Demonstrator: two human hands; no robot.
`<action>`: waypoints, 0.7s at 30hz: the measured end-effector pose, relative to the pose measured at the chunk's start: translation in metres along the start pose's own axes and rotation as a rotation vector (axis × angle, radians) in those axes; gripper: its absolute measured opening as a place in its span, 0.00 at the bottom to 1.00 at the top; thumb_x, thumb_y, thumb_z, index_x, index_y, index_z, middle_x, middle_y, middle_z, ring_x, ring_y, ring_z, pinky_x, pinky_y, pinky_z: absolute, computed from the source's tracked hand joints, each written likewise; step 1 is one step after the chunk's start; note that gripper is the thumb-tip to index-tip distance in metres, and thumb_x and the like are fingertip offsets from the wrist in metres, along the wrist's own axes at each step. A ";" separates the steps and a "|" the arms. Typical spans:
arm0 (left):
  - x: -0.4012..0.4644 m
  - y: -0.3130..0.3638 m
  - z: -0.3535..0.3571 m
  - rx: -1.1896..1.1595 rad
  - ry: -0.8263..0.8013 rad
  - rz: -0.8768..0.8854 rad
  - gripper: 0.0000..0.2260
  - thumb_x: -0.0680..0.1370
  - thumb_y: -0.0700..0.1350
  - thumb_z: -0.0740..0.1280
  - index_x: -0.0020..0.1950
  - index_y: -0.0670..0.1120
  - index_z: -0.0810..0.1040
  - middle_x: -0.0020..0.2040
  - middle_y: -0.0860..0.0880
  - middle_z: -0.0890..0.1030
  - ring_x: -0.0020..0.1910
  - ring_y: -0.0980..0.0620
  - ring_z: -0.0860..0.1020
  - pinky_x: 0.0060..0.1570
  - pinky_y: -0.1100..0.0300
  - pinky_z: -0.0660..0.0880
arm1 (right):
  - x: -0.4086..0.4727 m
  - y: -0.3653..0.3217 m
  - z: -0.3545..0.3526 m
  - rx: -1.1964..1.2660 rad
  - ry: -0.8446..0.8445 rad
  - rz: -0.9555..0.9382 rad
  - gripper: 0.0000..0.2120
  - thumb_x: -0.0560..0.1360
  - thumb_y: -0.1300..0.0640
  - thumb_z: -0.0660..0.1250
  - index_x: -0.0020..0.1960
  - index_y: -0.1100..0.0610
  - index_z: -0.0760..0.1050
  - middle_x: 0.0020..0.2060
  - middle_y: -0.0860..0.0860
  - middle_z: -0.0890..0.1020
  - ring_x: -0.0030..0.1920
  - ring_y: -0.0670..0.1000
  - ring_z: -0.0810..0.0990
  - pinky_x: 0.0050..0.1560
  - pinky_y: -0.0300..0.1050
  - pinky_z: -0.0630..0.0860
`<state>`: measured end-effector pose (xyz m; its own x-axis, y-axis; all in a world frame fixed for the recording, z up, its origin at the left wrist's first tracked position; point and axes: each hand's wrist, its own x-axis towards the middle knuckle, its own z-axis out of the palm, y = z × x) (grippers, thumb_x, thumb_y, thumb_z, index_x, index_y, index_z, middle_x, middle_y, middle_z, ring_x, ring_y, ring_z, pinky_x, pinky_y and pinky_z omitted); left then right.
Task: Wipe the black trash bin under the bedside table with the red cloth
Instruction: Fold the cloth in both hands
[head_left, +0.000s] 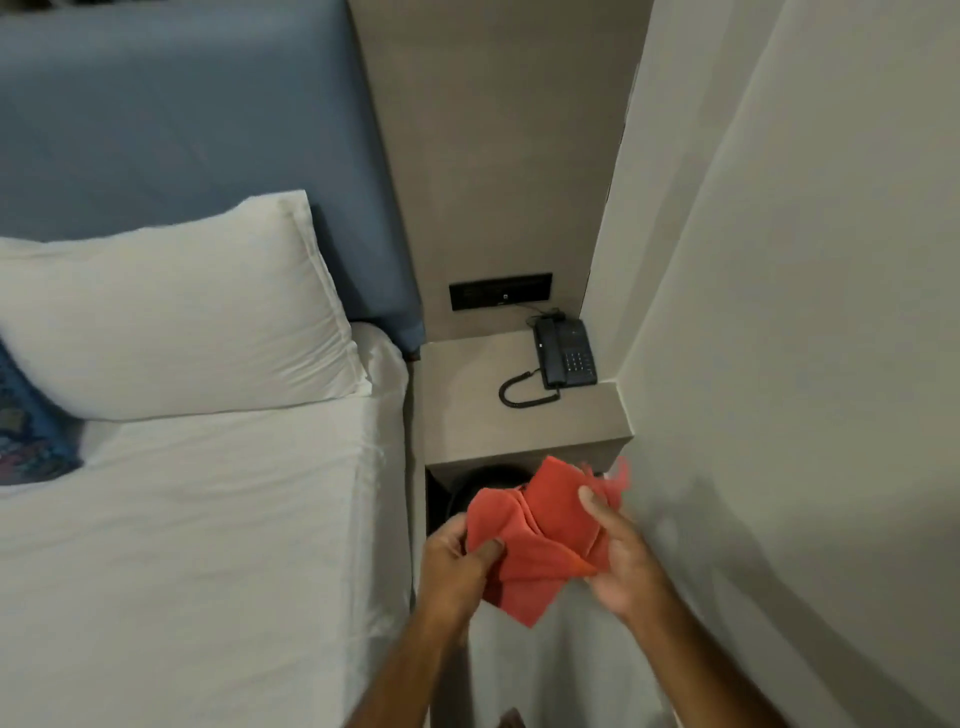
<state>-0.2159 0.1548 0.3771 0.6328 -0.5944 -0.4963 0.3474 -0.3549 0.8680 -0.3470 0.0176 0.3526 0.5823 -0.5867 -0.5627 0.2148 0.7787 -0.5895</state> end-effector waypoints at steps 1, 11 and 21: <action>-0.002 0.015 -0.003 0.057 -0.053 0.070 0.17 0.75 0.32 0.69 0.48 0.56 0.84 0.48 0.47 0.87 0.49 0.46 0.85 0.46 0.51 0.83 | 0.001 -0.012 0.001 -0.064 0.000 -0.038 0.26 0.69 0.57 0.77 0.65 0.62 0.78 0.57 0.65 0.84 0.52 0.60 0.86 0.52 0.54 0.82; 0.041 0.095 0.035 0.087 -0.099 0.111 0.12 0.81 0.44 0.64 0.64 0.54 0.77 0.55 0.48 0.83 0.54 0.49 0.83 0.55 0.48 0.81 | 0.050 -0.077 0.017 -0.322 -0.049 -0.046 0.51 0.57 0.43 0.86 0.73 0.63 0.70 0.63 0.65 0.81 0.60 0.64 0.83 0.59 0.64 0.81; 0.105 0.135 0.063 0.414 -0.069 0.131 0.16 0.72 0.58 0.73 0.56 0.52 0.80 0.48 0.52 0.85 0.44 0.56 0.85 0.43 0.58 0.83 | 0.070 -0.107 0.042 -1.259 -0.227 -0.105 0.50 0.63 0.41 0.79 0.76 0.37 0.54 0.65 0.44 0.77 0.63 0.50 0.79 0.60 0.56 0.82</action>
<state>-0.1459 -0.0007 0.4414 0.6008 -0.6954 -0.3944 -0.0487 -0.5242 0.8502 -0.2964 -0.0973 0.4012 0.7542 -0.4848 -0.4430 -0.5460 -0.0880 -0.8332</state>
